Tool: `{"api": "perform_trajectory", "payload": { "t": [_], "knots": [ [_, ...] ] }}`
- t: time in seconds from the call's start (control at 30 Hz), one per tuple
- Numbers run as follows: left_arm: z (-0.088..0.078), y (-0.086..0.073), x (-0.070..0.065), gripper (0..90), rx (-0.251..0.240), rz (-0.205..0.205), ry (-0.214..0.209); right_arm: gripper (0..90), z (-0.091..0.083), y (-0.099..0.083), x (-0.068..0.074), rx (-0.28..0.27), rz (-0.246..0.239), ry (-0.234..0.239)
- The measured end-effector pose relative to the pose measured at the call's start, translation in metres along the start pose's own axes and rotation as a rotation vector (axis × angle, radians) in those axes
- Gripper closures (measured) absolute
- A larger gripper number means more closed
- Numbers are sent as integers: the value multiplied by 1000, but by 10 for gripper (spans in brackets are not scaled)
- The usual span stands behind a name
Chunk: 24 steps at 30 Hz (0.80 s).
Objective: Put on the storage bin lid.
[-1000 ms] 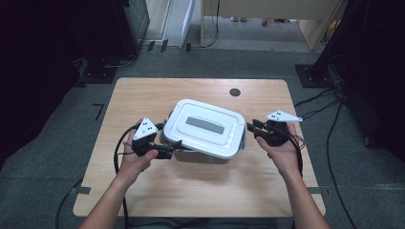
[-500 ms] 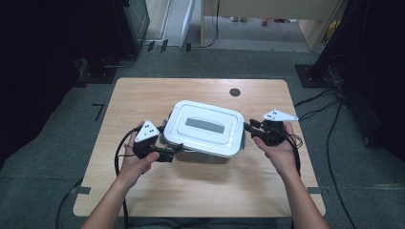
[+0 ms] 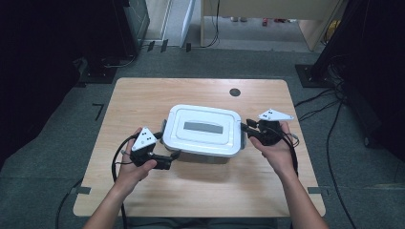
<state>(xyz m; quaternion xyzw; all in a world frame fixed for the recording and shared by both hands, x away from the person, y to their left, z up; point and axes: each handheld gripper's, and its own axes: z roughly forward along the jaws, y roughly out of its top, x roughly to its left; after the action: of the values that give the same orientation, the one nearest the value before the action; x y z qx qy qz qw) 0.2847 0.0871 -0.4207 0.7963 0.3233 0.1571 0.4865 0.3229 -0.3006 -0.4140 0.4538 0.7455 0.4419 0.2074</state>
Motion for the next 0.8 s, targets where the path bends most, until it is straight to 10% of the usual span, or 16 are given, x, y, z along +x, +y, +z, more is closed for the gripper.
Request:
{"api": "perform_trajectory", "payload": {
  "t": [0.47, 0.8],
  "knots": [
    [-7, -10, -1, 59, -32, -9, 27, 649, -5, -5, 1, -62, 23, -5],
    [-24, -21, -2, 58, -76, -39, 59, 177, -13, -8, -2, -86, 50, -11]
  ]
}}
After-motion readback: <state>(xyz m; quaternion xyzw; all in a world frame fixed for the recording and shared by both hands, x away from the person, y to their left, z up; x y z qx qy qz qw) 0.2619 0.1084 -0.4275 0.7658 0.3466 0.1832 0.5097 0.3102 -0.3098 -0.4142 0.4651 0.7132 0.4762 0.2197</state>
